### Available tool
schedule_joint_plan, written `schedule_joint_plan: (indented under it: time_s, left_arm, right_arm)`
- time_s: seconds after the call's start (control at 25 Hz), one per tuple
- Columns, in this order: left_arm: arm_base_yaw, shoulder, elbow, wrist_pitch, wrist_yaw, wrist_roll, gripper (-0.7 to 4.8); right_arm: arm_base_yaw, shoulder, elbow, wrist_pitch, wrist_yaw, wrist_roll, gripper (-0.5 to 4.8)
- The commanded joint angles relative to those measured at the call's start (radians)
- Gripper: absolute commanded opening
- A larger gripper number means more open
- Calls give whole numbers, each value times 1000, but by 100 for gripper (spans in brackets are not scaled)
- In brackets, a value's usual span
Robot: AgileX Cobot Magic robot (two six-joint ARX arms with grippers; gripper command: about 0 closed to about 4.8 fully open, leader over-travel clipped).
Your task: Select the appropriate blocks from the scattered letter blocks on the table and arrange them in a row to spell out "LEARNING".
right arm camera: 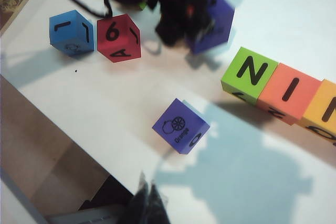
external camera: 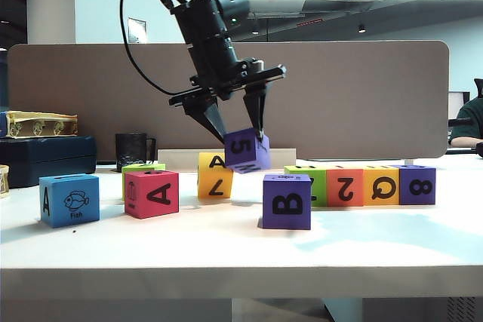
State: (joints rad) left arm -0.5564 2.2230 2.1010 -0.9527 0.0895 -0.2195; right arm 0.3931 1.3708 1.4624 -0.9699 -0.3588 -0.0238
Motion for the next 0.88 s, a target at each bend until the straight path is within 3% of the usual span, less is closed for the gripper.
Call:
schedule_joint_plan:
  time_s: [0.04,0.16,0.36,0.72,0.88]
  left_arm:
    - [-40,-2,2,-27,-37,-24,268]
    - [-70,-2,1,-13,-138,-24,268]
    - [-79,5,-2,-24,-158,-32,268]
    - [-88,47,-27,-16,-155,-154,268]
    - [-98,48,-27,-10,-155,-163,270]
  right_arm:
    - [1,-5,5,16,1,-4,-1]
    - [1,-5,5,13,1,-4,-1]
    - [1,-5,5,6,0,-4,-1]
    - [1,-5,5,2,0,-4,-1]
    - [1,-5,5,1,0,-4,-1]
